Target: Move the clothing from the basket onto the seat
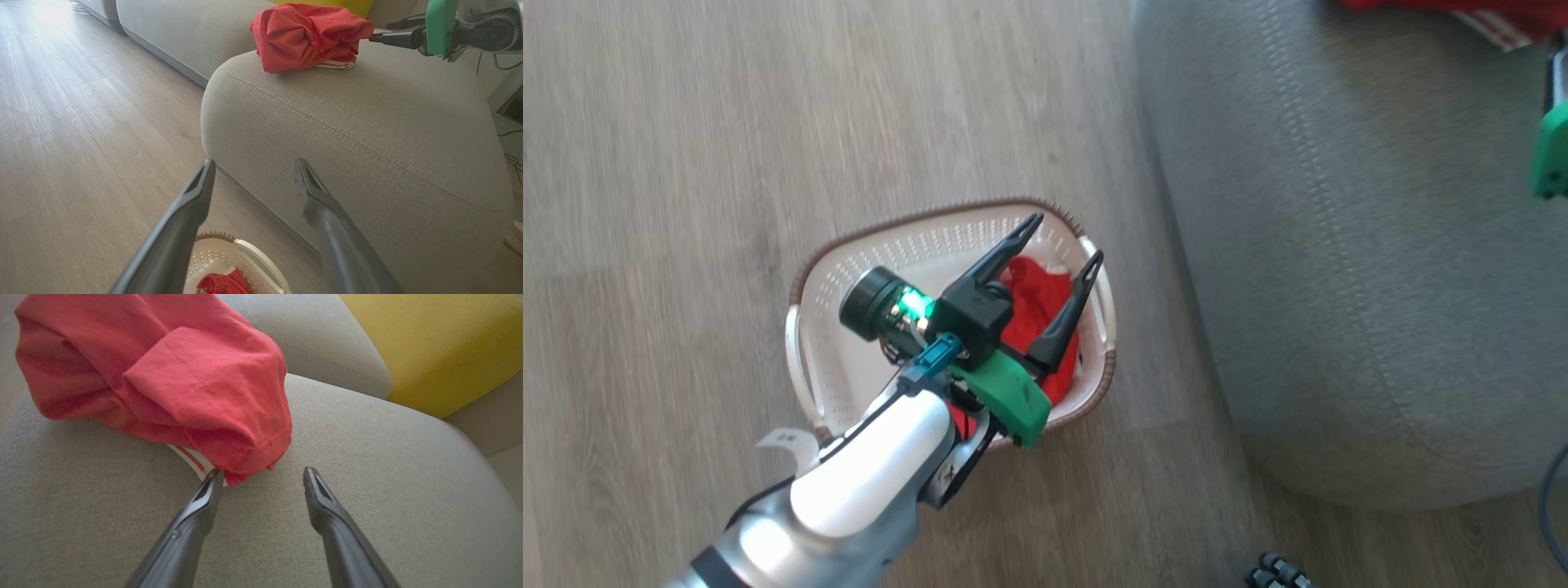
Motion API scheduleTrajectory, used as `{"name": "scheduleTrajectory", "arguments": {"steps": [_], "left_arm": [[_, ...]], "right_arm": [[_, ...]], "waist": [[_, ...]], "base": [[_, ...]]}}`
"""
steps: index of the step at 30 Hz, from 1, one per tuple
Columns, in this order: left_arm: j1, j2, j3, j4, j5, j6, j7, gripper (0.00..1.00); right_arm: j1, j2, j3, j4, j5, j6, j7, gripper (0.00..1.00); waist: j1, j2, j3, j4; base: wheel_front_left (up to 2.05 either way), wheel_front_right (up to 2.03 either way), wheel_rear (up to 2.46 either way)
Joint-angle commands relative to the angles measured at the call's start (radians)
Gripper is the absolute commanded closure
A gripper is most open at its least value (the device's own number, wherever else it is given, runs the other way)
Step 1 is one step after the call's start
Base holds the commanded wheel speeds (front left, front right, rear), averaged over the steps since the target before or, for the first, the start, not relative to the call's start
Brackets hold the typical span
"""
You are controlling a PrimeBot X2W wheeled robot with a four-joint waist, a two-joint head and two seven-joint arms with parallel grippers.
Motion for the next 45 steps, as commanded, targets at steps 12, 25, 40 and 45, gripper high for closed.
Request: {"name": "scheduleTrajectory", "arguments": {"steps": [12,25,40,45], "left_arm": [[0.085,0.032,0.073,-0.004,-0.075,0.029,-0.06,0.0],[0.248,0.085,0.205,0.007,-0.173,0.107,-0.123,0.0],[0.482,0.184,0.393,-0.096,-0.201,0.214,-0.139,0.0],[0.546,0.195,0.435,-0.129,-0.194,0.232,-0.139,0.0]], "right_arm": [[0.087,0.041,0.218,-0.152,0.215,-0.001,-0.019,0.0],[0.248,0.088,0.411,-0.334,0.492,-0.001,-0.019,0.0],[0.542,0.224,0.445,-0.585,0.616,-0.001,-0.019,0.0],[0.627,0.252,0.426,-0.66,0.597,-0.001,-0.019,0.0]], "waist": [[-0.0001,0.0,-0.195,-0.019],[-0.0001,0.0,-0.372,0.083],[-0.0001,0.0,-0.467,0.163],[-0.0001,0.0,-0.478,0.177]], "base": [[0.0,0.0,0.0],[0.0,0.0,0.0],[0.0,0.0,0.0],[0.0,0.0,0.0]]}}
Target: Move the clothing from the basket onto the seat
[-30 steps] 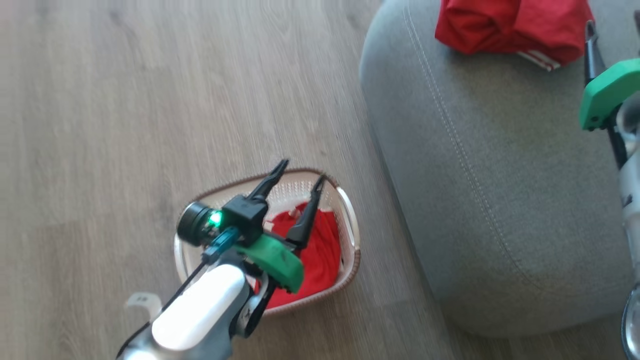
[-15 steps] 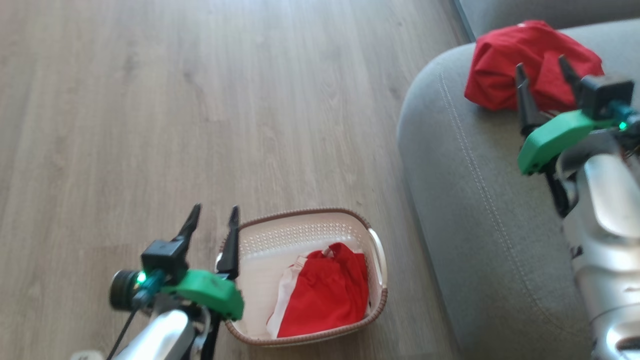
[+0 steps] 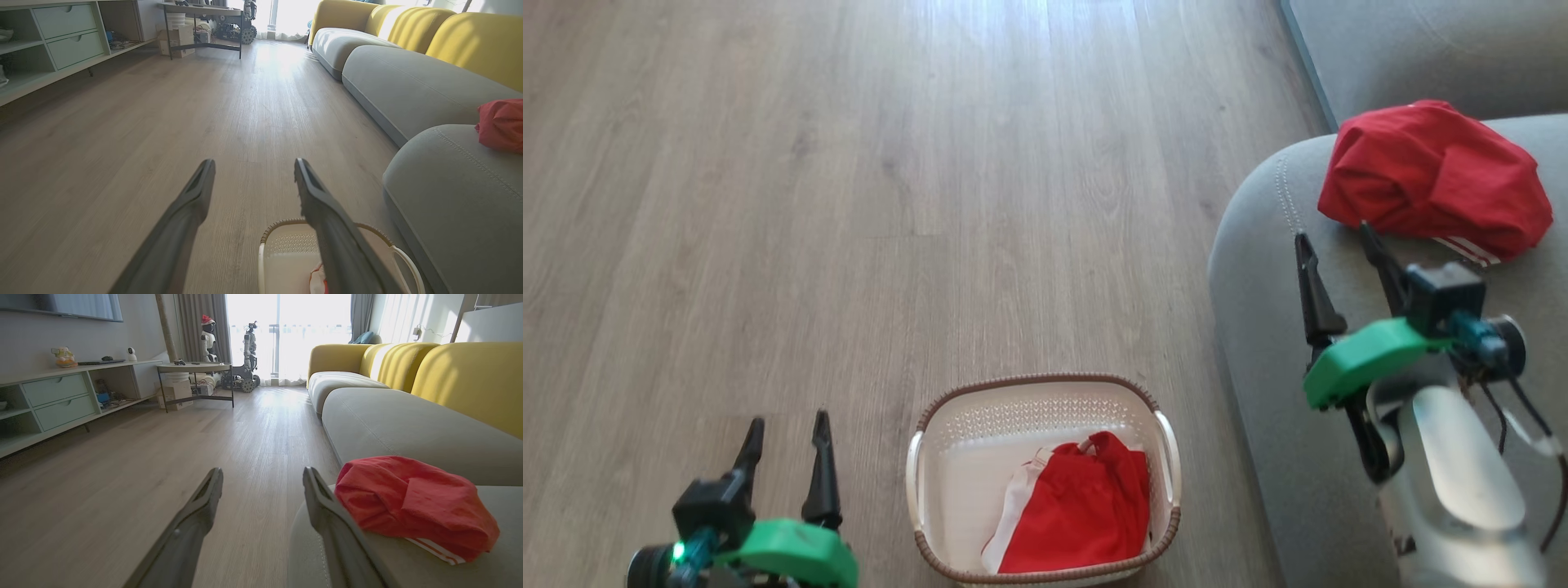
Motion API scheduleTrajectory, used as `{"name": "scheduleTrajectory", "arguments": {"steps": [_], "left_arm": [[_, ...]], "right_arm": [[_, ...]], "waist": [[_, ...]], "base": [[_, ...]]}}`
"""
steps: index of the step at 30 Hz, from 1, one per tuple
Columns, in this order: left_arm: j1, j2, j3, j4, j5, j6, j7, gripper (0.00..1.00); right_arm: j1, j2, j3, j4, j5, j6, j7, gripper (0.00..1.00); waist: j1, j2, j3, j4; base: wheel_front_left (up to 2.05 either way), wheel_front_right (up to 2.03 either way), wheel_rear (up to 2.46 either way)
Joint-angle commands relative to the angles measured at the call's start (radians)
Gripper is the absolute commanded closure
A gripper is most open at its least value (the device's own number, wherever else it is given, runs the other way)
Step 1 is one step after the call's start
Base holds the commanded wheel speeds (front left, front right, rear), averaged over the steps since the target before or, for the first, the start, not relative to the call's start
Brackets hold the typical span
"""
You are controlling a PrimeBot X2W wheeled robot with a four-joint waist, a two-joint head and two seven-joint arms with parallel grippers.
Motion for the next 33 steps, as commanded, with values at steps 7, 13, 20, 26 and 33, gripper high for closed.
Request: {"name": "scheduleTrajectory", "arguments": {"steps": [7,13,20,26,33], "left_arm": [[0.068,0.039,0.089,-0.082,0.025,0.018,-0.013,0.0],[0.124,0.032,0.108,-0.107,0.042,0.012,-0.013,0.0],[0.148,0.028,0.119,-0.122,0.05,0.001,-0.013,0.0],[0.147,0.019,0.125,-0.106,0.051,-0.013,-0.013,0.0],[0.148,0.011,0.135,-0.082,0.057,-0.028,-0.013,0.0]], "right_arm": [[0.112,0.017,0.059,-0.16,0.043,0.0,-0.007,0.0],[0.213,0.018,0.097,-0.24,0.099,0.0,0.015,0.0],[0.304,0.018,0.075,-0.29,0.115,0.0,0.035,0.0],[0.35,0.018,0.065,-0.305,0.121,0.0,0.039,0.0],[0.362,0.018,0.071,-0.304,0.132,0.0,0.04,0.0]], "waist": [[0.0,-0.0001,-0.019,0.02],[0.0,-0.0001,-0.031,0.03],[0.0,-0.0001,-0.04,0.047],[0.0,-0.0001,-0.045,0.056],[0.0,-0.0001,-0.052,0.054]], "base": [[0.0,0.0,0.0],[0.0,0.0,0.0],[0.0,0.0,0.0],[0.0,0.0,0.0],[0.0,0.0,0.0]]}}
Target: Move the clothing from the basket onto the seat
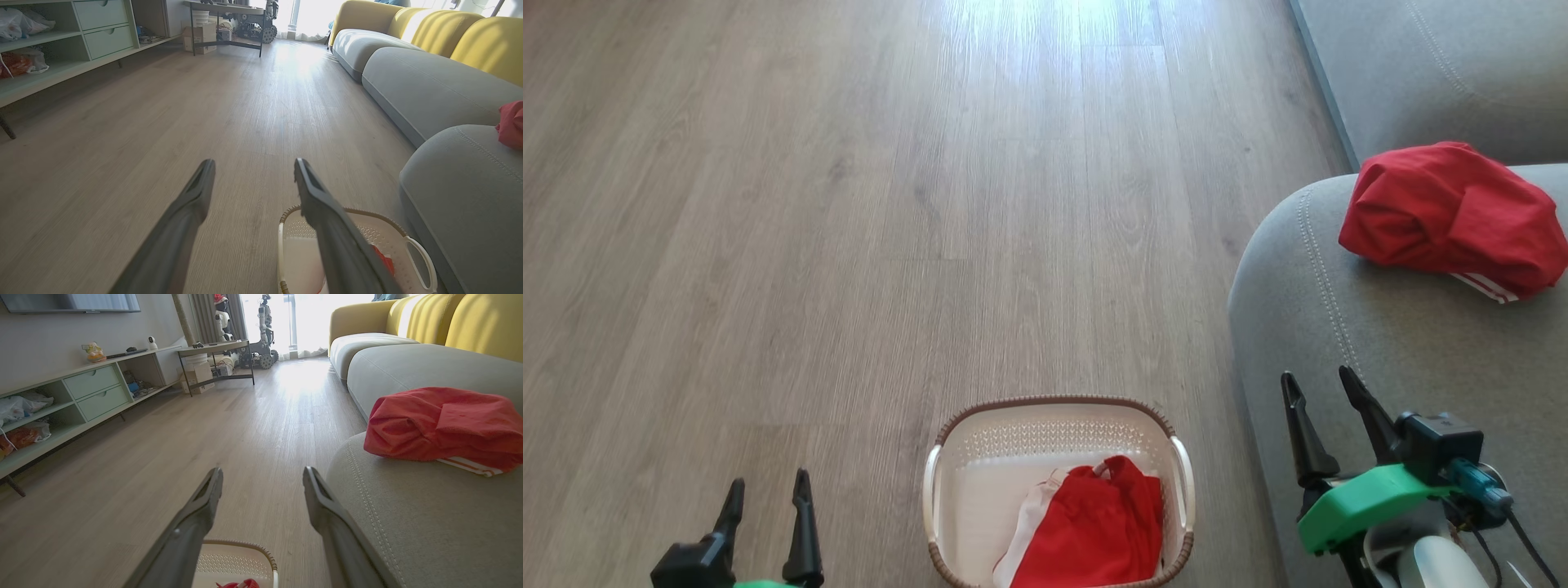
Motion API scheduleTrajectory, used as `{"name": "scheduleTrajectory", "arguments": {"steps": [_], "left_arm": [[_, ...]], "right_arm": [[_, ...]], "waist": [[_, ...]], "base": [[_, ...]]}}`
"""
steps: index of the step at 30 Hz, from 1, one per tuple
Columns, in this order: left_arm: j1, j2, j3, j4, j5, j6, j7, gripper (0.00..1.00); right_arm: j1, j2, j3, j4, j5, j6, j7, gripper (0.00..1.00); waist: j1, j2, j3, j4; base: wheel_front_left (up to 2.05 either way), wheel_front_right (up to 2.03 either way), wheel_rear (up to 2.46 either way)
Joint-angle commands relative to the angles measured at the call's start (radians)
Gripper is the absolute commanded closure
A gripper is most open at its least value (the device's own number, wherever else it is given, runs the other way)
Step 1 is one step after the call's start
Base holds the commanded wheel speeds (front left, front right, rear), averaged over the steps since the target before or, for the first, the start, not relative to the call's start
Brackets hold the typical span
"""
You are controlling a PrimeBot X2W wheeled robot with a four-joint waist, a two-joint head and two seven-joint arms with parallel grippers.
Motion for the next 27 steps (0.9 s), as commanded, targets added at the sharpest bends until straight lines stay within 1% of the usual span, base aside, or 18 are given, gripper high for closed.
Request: {"name": "scheduleTrajectory", "arguments": {"steps": [1,15,27], "left_arm": [[-0.025,0.013,0.045,-0.021,0.012,-0.006,-0.013,0.0],[-0.016,0.006,0.061,-0.006,0.024,-0.022,-0.013,0.0],[-0.015,0.005,0.066,-0.006,0.032,-0.024,-0.013,0.0]], "right_arm": [[-0.021,0.003,0.024,-0.036,0.008,0.0,-0.001,0.0],[-0.016,0.003,0.023,-0.024,0.017,0.0,-0.005,0.0],[-0.018,0.003,0.018,-0.02,0.02,0.0,-0.015,0.0]], "waist": [[0.0001,-0.0001,-0.002,-0.001],[0.0001,-0.0001,-0.008,-0.005],[0.0001,-0.0001,-0.002,-0.004]], "base": [[0.0,0.0,0.0],[0.0,0.0,0.0],[0.0,0.0,0.0]]}}
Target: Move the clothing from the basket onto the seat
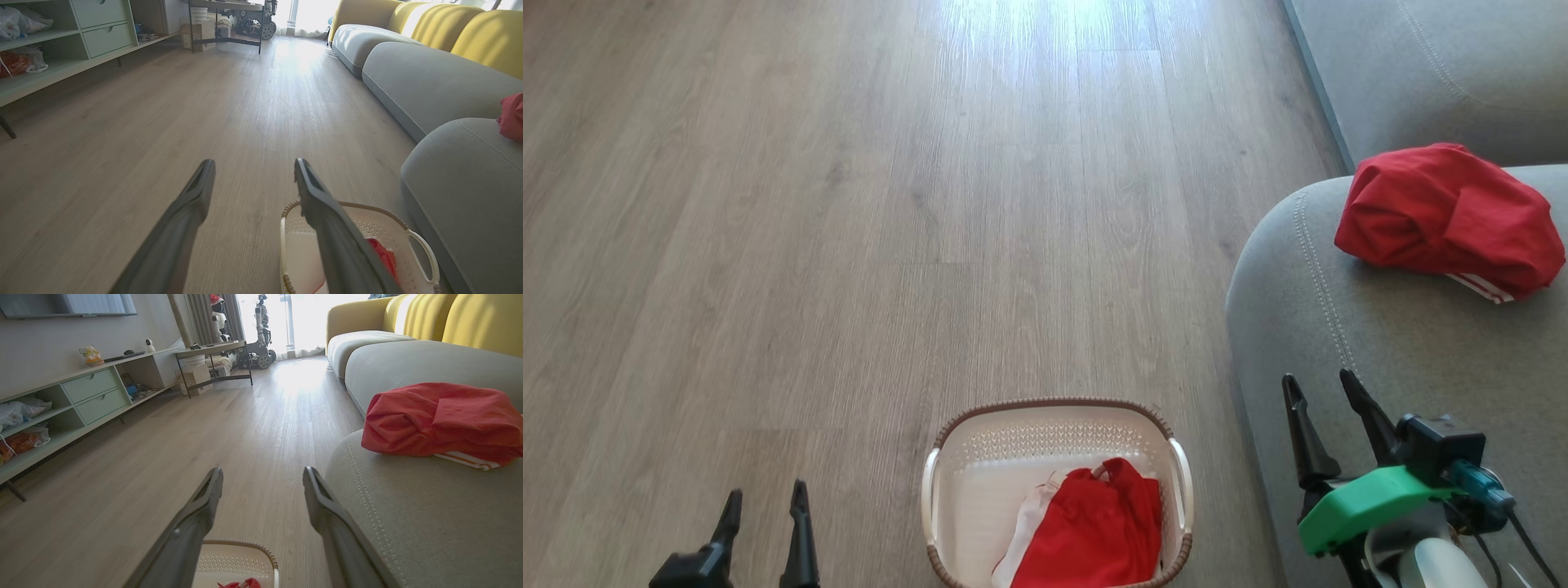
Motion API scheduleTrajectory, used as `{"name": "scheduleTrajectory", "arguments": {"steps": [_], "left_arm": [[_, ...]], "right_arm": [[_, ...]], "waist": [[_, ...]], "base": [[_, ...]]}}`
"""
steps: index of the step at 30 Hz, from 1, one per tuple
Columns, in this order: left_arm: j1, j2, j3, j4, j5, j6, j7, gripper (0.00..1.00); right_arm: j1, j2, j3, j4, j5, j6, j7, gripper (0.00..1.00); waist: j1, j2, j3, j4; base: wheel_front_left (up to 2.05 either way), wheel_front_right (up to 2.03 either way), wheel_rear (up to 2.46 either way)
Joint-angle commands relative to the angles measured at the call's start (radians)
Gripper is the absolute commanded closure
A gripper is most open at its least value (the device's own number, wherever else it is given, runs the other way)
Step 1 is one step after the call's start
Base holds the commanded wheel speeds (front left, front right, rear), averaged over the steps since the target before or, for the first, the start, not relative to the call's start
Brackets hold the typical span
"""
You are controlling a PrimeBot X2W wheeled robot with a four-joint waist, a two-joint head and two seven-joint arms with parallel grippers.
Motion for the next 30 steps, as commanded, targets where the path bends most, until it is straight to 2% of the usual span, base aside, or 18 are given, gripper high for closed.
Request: {"name": "scheduleTrajectory", "arguments": {"steps": [1,12,19,25,30], "left_arm": [[-0.034,0.011,0.047,-0.025,0.014,0.001,-0.013,0.0],[-0.038,0.012,0.044,-0.025,0.017,-0.002,-0.013,0.0],[-0.085,0.02,0.02,0.002,0.031,-0.027,-0.001,0.0],[-0.174,0.006,-0.024,0.031,0.063,-0.053,0.02,0.0],[-0.306,-0.029,-0.088,0.107,0.107,-0.104,0.039,0.0]], "right_arm": [[-0.019,0.003,0.017,-0.03,0.003,0.0,-0.013,0.0],[-0.022,0.003,0.012,-0.027,0.002,0.0,-0.014,0.0],[-0.035,0.003,-0.01,-0.042,-0.007,0.0,-0.017,0.0],[-0.079,0.003,-0.041,-0.095,-0.023,0.0,-0.024,0.0],[-0.149,0.003,-0.066,-0.163,-0.048,0.0,-0.032,0.0]], "waist": [[0.0,0.0,0.001,0.0],[0.0,0.0,0.017,-0.001],[0.0,0.0,0.066,-0.004],[0.0,0.0,0.171,-0.02],[0.0,0.0,0.311,-0.051]], "base": [[0.0,0.0,0.0],[0.0,0.0,0.0],[0.0,0.0,0.0],[0.0,0.0,0.0],[0.0,0.0,0.0]]}}
